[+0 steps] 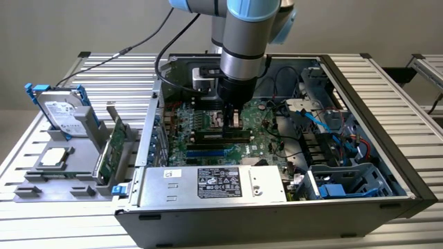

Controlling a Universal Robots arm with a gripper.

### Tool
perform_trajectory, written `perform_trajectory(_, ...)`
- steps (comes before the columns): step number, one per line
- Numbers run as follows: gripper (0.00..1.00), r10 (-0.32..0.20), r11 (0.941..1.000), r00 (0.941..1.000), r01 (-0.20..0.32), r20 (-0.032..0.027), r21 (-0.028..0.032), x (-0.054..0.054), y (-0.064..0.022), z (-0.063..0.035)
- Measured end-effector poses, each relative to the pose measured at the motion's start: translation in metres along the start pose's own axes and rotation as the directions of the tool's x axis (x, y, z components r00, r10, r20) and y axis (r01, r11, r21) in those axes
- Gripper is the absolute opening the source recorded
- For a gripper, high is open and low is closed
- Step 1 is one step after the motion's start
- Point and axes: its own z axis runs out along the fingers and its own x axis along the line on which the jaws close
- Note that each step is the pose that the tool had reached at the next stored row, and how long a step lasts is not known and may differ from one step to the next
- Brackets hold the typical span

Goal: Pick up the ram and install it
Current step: 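Insert the ram into the slot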

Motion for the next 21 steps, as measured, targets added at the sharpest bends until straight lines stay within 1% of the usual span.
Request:
perform_trajectory(4, 0.14, 0.000, 1.0000, 1.0000, 0.000, -0.0005, 0.0001, 0.000, -0.0001, 0.0012)
perform_trajectory(5, 0.15, 0.000, 1.0000, 1.0000, 0.000, 0.0025, 0.0014, 0.000, -0.0003, 0.0025)
perform_trajectory(6, 0.15, 0.000, 1.0000, 1.0000, 0.000, 0.0011, 0.0008, 0.000, -0.0002, 0.0024)
perform_trajectory(8, 0.27, 0.000, 1.0000, 1.0000, 0.000, -0.0007, 0.0000, 0.000, -0.0001, 0.0020)
perform_trajectory(9, 0.27, 0.000, 1.0000, 1.0000, 0.000, -0.0009, 0.0000, 0.000, -0.0001, 0.0022)
perform_trajectory(10, 0.34, 0.000, 1.0000, 1.0000, 0.000, -0.0011, -0.0001, 0.000, -0.0001, 0.0023)
perform_trajectory(14, 0.34, 0.000, 1.0000, 1.0000, 0.000, -0.0010, 0.0001, 0.000, -0.0001, 0.0023)
perform_trajectory(18, 0.34, 0.000, 1.0000, 1.0000, 0.000, -0.0010, 0.0001, 0.000, 0.0008, -0.0033)
perform_trajectory(21, 0.34, 0.000, 1.0000, 1.0000, 0.000, -0.0009, 0.0001, 0.000, 0.0019, -0.0116)
